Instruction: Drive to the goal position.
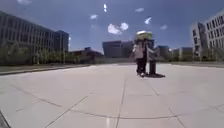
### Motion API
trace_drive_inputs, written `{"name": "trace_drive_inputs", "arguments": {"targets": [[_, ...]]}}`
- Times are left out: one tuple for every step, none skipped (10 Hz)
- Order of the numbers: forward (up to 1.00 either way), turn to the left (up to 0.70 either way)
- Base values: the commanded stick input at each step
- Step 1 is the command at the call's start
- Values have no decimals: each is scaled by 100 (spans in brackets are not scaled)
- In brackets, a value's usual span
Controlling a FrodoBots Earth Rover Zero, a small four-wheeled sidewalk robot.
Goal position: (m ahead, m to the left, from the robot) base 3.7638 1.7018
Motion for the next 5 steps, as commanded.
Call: {"name": "trace_drive_inputs", "arguments": {"targets": [[50,0],[50,0],[50,0],[50,0],[50,0]]}}
